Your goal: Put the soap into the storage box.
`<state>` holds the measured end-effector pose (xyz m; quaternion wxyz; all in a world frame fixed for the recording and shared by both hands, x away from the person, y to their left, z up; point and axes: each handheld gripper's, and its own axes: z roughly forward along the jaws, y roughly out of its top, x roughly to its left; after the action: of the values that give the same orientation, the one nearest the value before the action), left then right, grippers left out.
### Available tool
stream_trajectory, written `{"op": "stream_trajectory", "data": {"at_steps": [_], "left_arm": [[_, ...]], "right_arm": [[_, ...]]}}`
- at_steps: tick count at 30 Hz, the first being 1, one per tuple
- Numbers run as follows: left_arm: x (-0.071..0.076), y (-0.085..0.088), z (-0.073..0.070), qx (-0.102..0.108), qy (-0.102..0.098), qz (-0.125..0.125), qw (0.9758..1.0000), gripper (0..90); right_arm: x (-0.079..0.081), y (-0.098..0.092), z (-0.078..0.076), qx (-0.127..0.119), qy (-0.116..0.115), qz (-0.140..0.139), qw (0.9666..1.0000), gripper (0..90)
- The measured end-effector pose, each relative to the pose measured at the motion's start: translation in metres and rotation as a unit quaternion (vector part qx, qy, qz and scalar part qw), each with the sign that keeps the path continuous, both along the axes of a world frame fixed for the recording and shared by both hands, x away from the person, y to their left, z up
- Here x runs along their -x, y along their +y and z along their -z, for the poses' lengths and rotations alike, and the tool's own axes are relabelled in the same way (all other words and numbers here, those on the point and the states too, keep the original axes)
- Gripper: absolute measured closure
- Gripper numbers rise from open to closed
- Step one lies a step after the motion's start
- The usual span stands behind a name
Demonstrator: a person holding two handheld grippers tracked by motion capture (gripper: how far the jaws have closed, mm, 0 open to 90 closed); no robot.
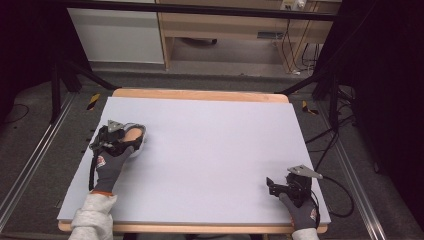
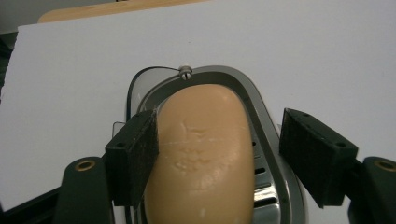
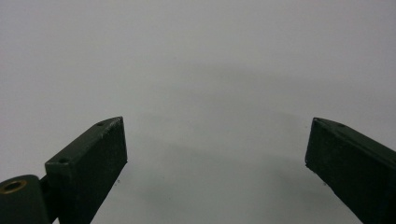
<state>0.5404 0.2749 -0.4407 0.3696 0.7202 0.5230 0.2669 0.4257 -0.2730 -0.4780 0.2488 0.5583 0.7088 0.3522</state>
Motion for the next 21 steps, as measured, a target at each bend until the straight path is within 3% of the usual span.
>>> {"op": "stream_trajectory", "data": {"at_steps": [21], "left_arm": [[0.0055,0.0056,-0.0057,0.01,-0.008,0.0,0.9999,26.4]], "right_arm": [[0.0,-0.0001,0.0001,0.0,0.001,-0.001,1.0,5.7]]}}
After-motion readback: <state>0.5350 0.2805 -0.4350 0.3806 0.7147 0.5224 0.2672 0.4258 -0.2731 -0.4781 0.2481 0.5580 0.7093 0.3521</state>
